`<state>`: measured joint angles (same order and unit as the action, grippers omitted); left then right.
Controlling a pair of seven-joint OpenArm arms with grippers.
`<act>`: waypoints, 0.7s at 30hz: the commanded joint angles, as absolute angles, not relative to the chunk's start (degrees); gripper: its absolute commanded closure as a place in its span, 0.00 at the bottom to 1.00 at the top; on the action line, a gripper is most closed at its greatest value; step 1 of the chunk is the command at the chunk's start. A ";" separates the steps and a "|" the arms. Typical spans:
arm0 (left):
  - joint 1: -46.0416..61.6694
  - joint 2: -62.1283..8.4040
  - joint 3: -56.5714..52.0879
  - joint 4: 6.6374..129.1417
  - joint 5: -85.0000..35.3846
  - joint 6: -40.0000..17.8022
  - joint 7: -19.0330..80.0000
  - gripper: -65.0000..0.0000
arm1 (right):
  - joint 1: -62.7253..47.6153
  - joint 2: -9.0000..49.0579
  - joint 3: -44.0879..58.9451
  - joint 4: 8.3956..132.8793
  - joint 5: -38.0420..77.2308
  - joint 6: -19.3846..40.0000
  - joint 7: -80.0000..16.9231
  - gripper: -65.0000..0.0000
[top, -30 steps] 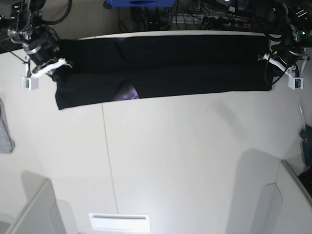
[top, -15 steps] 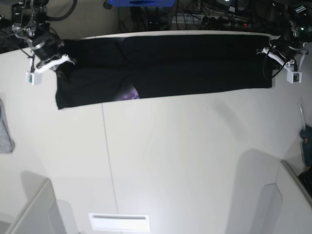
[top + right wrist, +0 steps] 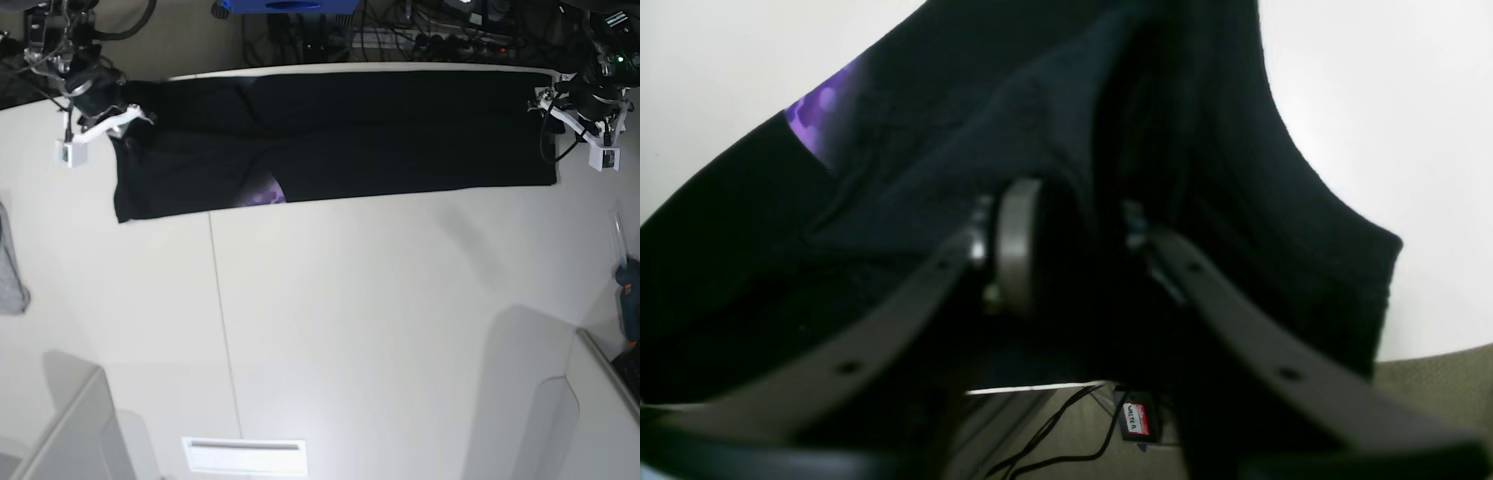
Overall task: Fold the T-shirt properly
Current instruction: 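Lay the folded hem at the collar edge and open both grippers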
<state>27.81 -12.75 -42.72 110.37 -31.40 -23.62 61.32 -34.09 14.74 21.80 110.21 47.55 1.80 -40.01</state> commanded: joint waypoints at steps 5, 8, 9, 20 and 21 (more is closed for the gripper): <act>28.00 -12.88 -48.04 112.31 -31.96 -23.69 60.88 0.24 | -35.82 12.44 30.55 112.57 47.87 2.15 -38.37 0.68; 28.00 -12.18 -48.84 112.13 -36.97 -23.78 60.88 0.39 | -35.38 11.74 31.78 113.98 47.96 6.29 -38.37 0.68; 28.00 -12.18 -48.84 111.96 -39.52 -23.78 60.88 0.50 | -34.86 11.56 31.78 114.15 48.04 8.84 -38.37 0.69; 25.63 -10.86 -41.01 109.14 -35.47 -23.43 60.53 1.00 | -23.25 9.80 31.60 107.03 47.78 18.95 -49.19 1.00; 25.19 -10.42 -40.92 109.14 -33.89 -23.43 60.53 1.00 | -22.55 9.80 30.99 105.98 47.78 18.95 -49.36 1.00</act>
